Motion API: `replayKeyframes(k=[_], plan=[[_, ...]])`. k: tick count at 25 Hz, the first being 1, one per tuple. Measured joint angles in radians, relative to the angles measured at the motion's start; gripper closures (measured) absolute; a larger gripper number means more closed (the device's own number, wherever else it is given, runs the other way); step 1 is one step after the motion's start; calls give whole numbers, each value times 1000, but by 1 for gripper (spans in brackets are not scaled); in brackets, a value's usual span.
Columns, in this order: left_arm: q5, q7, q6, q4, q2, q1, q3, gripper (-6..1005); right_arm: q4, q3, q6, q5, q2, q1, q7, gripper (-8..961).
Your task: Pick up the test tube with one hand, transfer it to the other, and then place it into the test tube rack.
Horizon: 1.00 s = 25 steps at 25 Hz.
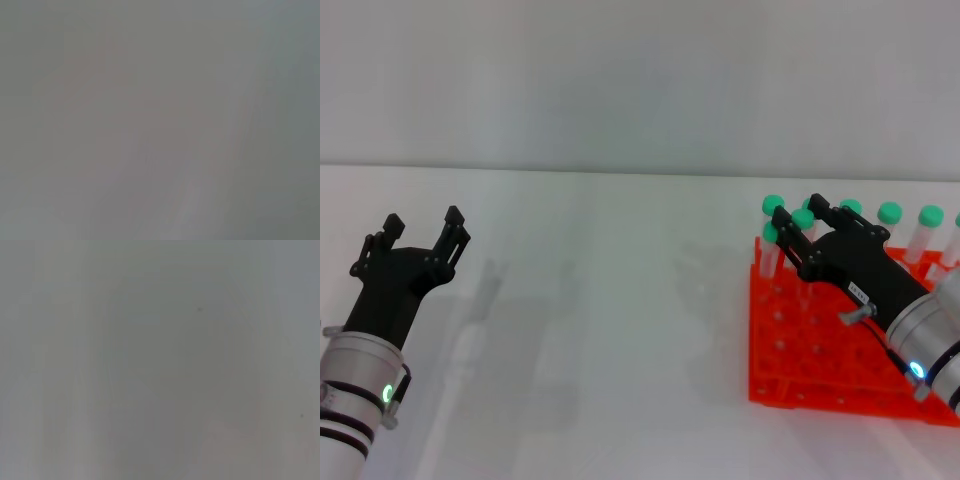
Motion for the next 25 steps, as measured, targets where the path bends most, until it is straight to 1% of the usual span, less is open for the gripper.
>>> replayKeyframes(k=[1, 6, 9, 17, 20, 25], plan=[[0, 0, 0, 0, 0, 0, 0, 195, -1, 0, -4, -4, 0, -3, 0, 597], [0, 0, 0, 0, 0, 1, -1, 195, -3, -1, -48, -13, 0, -29, 3, 433], [0, 0, 0, 0, 0, 1, -2, 195, -4, 5, -77, -13, -1, -47, 3, 362], [-2, 0, 0, 0, 0, -3, -2, 194, -6, 1, -106, -11, -3, -54, 5, 364], [-4, 0, 0, 0, 0, -3, -2, 194, -4, 4, -156, -11, -3, -75, 5, 365], [-7, 0, 0, 0, 0, 3, -4, 194, 27, 21, -309, -3, -3, -135, -1, 367]])
